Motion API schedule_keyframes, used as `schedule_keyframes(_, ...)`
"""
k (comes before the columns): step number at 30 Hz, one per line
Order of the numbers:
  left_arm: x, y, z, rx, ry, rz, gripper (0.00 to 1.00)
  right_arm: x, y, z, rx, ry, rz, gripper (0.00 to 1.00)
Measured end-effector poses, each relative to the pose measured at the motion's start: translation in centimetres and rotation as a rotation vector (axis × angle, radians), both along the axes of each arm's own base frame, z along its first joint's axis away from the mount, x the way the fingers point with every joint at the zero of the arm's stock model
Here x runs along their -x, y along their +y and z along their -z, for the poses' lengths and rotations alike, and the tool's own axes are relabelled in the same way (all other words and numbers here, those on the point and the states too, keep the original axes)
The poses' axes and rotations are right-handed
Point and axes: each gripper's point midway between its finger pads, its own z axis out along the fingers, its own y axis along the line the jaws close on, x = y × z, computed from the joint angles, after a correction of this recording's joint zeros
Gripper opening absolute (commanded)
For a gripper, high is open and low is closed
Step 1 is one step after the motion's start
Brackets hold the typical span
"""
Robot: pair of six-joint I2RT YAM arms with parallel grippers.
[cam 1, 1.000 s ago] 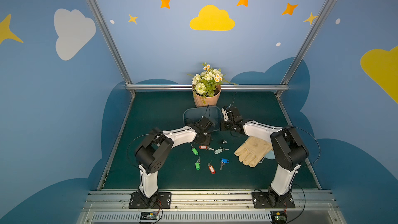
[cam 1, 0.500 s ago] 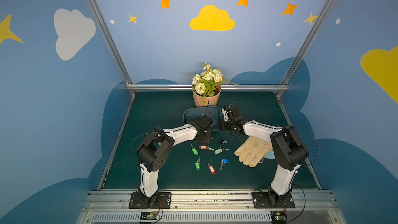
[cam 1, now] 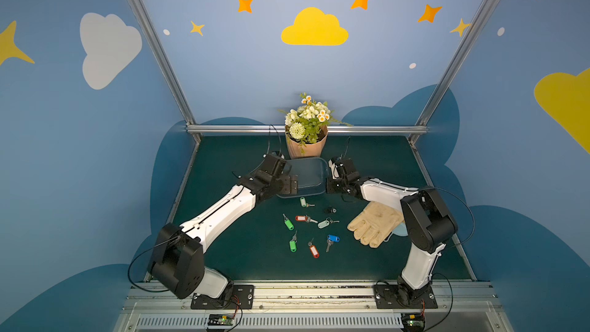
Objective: Take the keys out of the storage box
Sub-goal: Adjust the storage box at the center of the board.
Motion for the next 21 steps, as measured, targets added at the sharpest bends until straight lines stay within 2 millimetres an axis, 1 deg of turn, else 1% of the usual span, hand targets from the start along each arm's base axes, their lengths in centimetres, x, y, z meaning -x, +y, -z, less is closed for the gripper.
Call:
schedule_keyframes(1, -0.4, 1.4, 0.9, -0.009, 0.012, -0.032, 1.0, 0.0, 0.0, 0.0, -0.001, 0.001, -0.001, 0.0)
schedule_keyframes(2, -0.7, 2.3, 1.9, -0.019, 0.032, -0.053, 1.0, 0.0, 0.0, 0.0, -0.001, 0.001, -0.001, 0.0)
schedule_keyframes(4, -1.0, 3.8, 4.8, -0.045, 0.094, -0.082, 1.0, 0.0, 0.1, -0.1, -0.002, 0.0, -0.002, 0.0)
schedule_keyframes(6, -0.8, 4.3, 7.3, -0.06, 0.156, -0.085, 0.99, -0.1, 0.1, -0.2, -0.003, -0.002, -0.002, 0.0)
schedule_keyframes(8, -0.8, 4.2, 8.9, -0.065, 0.194, -0.075, 0.94, -0.1, 0.1, -0.3, -0.002, -0.002, -0.002, 0.0)
schedule_keyframes(10, -1.1, 4.0, 9.8, -0.064, 0.208, -0.063, 0.79, -0.1, 0.1, -0.2, 0.001, 0.0, -0.004, 0.0)
schedule_keyframes(13, -2.2, 3.6, 10.3, -0.062, 0.209, -0.054, 0.57, -0.1, 0.1, -0.2, 0.003, -0.002, -0.007, 0.0)
schedule_keyframes(14, -2.6, 3.4, 10.3, -0.059, 0.205, -0.053, 0.48, -0.1, 0.1, -0.2, 0.004, -0.002, -0.007, 0.0)
schedule_keyframes(15, -3.0, 3.3, 10.4, -0.059, 0.199, -0.049, 0.35, -0.1, 0.1, -0.2, 0.005, -0.003, -0.008, 0.0)
schedule_keyframes(16, -3.4, 3.2, 10.3, -0.056, 0.192, -0.05, 0.26, -0.1, 0.1, -0.2, 0.007, -0.004, -0.009, 0.0)
schedule_keyframes(18, -3.7, 3.0, 10.1, -0.044, 0.183, -0.046, 0.19, -0.1, 0.1, -0.2, 0.008, -0.006, -0.013, 0.0)
schedule_keyframes(21, -4.1, 2.7, 9.6, -0.04, 0.167, -0.041, 0.11, -0.1, 0.1, -0.2, 0.012, -0.006, -0.015, 0.0)
